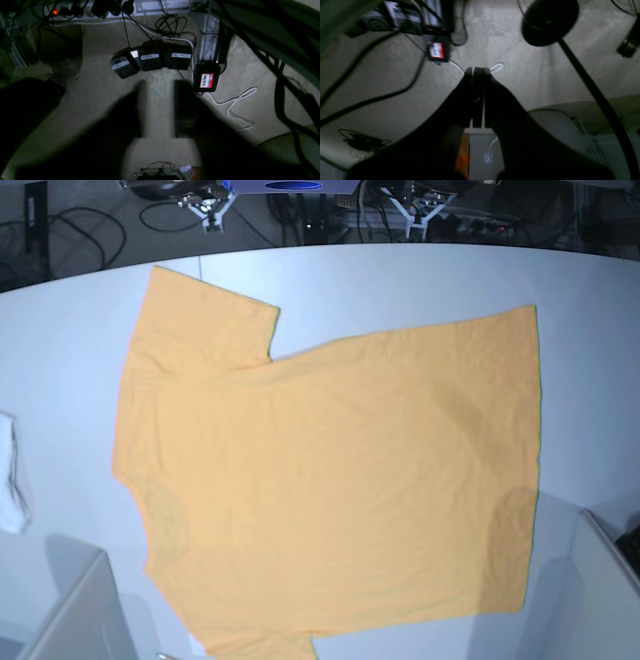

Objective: Fold the T-shirt properly

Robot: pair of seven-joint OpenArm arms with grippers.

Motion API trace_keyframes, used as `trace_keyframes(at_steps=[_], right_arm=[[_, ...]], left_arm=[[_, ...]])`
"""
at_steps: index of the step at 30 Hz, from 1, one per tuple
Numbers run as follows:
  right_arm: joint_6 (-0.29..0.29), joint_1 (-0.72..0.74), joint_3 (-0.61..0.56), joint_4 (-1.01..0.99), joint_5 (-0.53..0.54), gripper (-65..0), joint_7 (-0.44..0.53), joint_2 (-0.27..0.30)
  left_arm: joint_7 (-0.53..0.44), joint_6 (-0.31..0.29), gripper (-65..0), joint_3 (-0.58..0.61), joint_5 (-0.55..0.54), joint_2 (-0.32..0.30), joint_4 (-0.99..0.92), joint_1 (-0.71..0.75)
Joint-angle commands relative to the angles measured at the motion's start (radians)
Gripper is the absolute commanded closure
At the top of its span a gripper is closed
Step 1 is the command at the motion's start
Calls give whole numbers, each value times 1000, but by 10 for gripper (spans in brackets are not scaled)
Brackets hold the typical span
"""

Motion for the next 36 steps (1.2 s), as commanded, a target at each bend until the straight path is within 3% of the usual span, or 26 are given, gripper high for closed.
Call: trace_keyframes(at_steps=[1,11,18,23,31,36], right_arm=[[-2,-1,-2,0,-1,0,0,3],[-2,-3,-2,1,-1,0,0,2],[-2,-93,4,148,4,0,-6,22],[-2,-187,6,250,5,0,-6,56],[-2,-316,16,401,5,0,-8,56],[-2,-368,216,490,4,0,-66,56]], left_arm=[[0,6,0,-1,-2,-2,4,13],[-3,6,0,9,7,-2,4,13],[-7,6,0,9,9,-31,8,67],[-66,6,0,5,3,-90,216,219],[-75,6,0,0,-2,-154,487,432],[-76,6,0,-3,-3,-192,665,573]])
